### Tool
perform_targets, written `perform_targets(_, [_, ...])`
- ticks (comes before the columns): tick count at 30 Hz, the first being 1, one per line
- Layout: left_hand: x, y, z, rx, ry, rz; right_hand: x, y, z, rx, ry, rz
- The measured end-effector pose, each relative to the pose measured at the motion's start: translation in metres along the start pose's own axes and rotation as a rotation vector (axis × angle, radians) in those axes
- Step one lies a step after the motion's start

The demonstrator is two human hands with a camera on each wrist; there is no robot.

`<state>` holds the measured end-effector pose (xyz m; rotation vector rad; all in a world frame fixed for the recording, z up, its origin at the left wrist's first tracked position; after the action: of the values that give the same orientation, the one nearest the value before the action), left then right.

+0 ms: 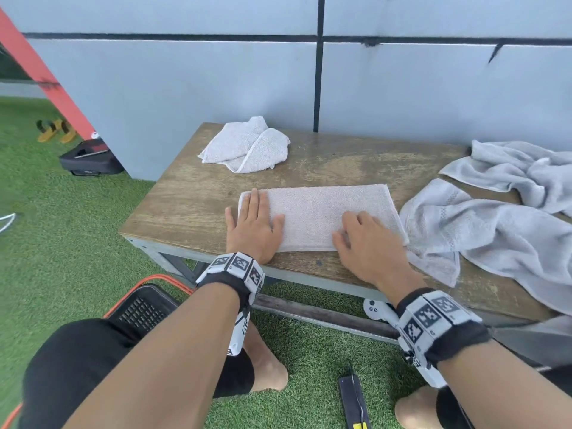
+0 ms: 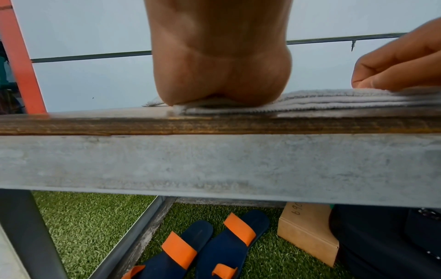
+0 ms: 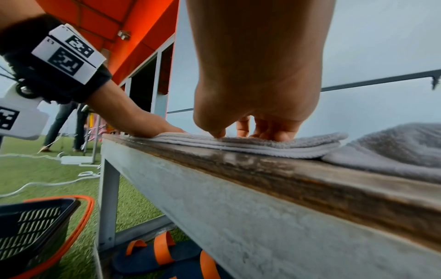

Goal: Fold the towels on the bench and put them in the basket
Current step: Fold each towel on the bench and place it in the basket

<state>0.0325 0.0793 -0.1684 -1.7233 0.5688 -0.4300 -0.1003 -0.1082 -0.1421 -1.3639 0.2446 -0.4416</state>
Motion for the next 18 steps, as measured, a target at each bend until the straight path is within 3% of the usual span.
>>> perform_targets(5, [-0.011,-0.007,-0.018,0.017,-0.082,0.061,0.003,-0.006,-0.009,-0.019,0.032,0.007])
perform_targets(9, [-0.032,-0.014,-0.037,0.131,-0.127,0.077,0.004,-0.009,-0.017,-0.006,0.012,0.131])
perform_targets(12, [-0.044,-0.028,-0.047,0.178,-0.12,0.031,-0.005,-0.014,-0.016,-0.024,0.005,0.042])
perform_targets(14, [-0.047,-0.037,-0.046,0.105,-0.125,0.015,-0.011,-0.014,-0.013,0.0,-0.012,0.003])
perform_targets(18, [-0.056,-0.041,-0.035,-0.176,0.0,0.008,-0.01,-0.012,-0.015,0.121,0.012,0.13])
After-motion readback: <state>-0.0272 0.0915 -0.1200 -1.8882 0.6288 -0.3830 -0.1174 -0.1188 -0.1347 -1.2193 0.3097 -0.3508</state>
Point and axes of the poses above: each hand's wrist, its own x-axis towards the middle knuckle, its own y-axis out of the palm, z = x × y, the point moved 1 cm from there along x, towards the middle knuckle, and after that the axes turned 13 degrees about y, right-handed, at the moved point
